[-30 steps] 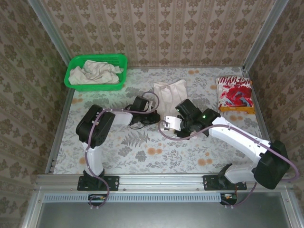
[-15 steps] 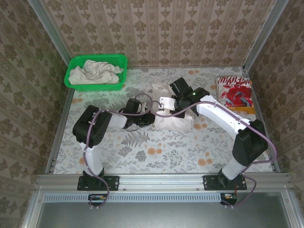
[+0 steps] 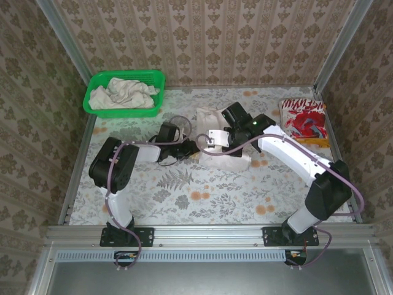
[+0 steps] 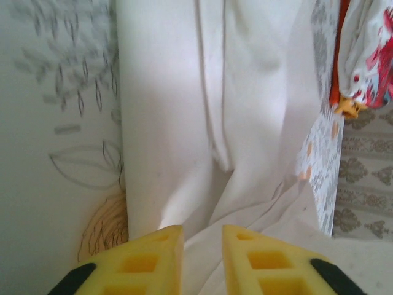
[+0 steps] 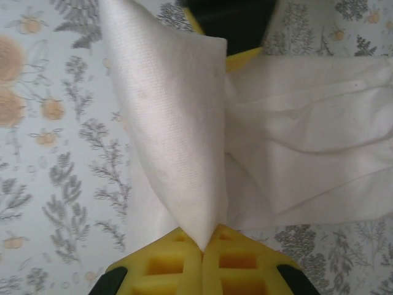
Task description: Fold and stack the t-shirts
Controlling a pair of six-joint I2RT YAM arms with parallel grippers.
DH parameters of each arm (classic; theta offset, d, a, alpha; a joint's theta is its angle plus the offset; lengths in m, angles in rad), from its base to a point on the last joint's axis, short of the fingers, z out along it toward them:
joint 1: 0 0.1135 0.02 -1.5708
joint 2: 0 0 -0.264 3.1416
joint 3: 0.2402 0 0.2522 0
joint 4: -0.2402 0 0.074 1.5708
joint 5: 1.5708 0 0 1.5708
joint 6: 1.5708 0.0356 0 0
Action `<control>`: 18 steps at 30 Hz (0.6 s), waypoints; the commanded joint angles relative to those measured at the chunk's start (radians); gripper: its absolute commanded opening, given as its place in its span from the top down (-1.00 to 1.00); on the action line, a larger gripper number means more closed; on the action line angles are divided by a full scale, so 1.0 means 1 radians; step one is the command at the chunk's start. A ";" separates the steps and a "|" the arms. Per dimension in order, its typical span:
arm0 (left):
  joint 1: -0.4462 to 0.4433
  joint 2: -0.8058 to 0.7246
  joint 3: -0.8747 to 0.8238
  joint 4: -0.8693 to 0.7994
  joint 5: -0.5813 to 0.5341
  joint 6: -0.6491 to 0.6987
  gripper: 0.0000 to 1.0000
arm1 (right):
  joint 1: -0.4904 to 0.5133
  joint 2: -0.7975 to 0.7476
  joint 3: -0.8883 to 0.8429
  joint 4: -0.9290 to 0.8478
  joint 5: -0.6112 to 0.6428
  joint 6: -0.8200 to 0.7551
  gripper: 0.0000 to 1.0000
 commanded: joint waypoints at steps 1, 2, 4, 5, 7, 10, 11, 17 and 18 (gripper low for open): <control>0.015 -0.040 0.064 -0.098 -0.070 0.032 0.48 | 0.013 -0.056 -0.045 -0.043 -0.047 0.046 1.00; 0.017 -0.035 0.083 -0.122 -0.088 0.049 0.48 | 0.013 -0.063 -0.054 -0.041 -0.049 0.052 1.00; 0.019 -0.010 0.132 -0.179 -0.127 0.085 0.49 | 0.013 -0.073 -0.067 -0.041 -0.047 0.057 1.00; 0.020 0.005 0.154 -0.199 -0.139 0.098 0.50 | 0.013 -0.075 -0.069 -0.041 -0.047 0.057 1.00; 0.020 0.043 0.201 -0.226 -0.161 0.116 0.53 | 0.013 -0.078 -0.069 -0.041 -0.049 0.059 1.00; 0.021 0.099 0.266 -0.253 -0.176 0.133 0.53 | 0.013 -0.082 -0.067 -0.039 -0.050 0.058 1.00; 0.020 0.115 0.284 -0.260 -0.177 0.134 0.53 | 0.014 -0.083 -0.067 -0.038 -0.050 0.058 1.00; 0.021 0.191 0.365 -0.312 -0.230 0.141 0.56 | 0.013 -0.080 -0.067 -0.038 -0.055 0.059 1.00; 0.021 0.192 0.368 -0.329 -0.253 0.151 0.56 | 0.013 -0.081 -0.069 -0.038 -0.055 0.061 1.00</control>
